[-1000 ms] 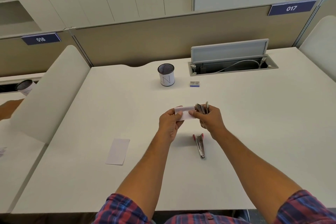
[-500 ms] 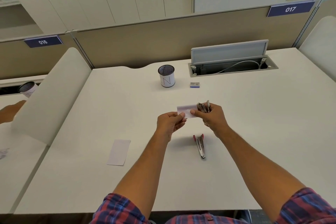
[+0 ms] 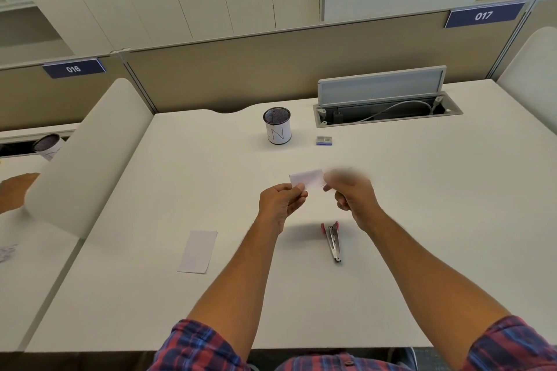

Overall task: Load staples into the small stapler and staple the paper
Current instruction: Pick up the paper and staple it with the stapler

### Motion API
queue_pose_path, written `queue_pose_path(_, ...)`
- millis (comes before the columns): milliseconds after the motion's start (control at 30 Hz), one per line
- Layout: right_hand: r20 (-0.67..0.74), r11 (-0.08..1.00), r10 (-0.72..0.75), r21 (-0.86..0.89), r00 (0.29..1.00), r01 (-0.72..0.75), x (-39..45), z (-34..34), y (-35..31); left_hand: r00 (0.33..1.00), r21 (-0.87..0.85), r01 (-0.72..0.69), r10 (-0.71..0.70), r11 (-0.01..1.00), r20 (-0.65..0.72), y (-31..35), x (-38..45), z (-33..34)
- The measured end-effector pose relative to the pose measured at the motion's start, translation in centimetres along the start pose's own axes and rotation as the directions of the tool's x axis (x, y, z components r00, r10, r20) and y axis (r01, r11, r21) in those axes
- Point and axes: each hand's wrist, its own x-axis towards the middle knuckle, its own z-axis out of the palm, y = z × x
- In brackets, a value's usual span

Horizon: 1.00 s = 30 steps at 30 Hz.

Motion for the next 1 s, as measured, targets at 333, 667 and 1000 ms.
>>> queue_pose_path(333,0.002,0.999,0.037,-0.010,0.999,-0.037,0.15,0.01,0.32,0.999,0.072,-0.045,0.047,0.996,-0.018,-0.40,0.14,0.38)
queue_pose_path(667,-0.048,0.994,0.051,0.097,0.998,-0.046,0.66,0.39,0.38,0.998,0.055,-0.018,0.014,0.998,0.059,0.01,-0.14,0.30)
queue_pose_path(1000,-0.112,0.994,0.050,0.106,0.993,-0.038,0.55,0.56,0.33,1.000,0.037,-0.015,0.014,0.999,0.019,-0.05,0.10,0.48)
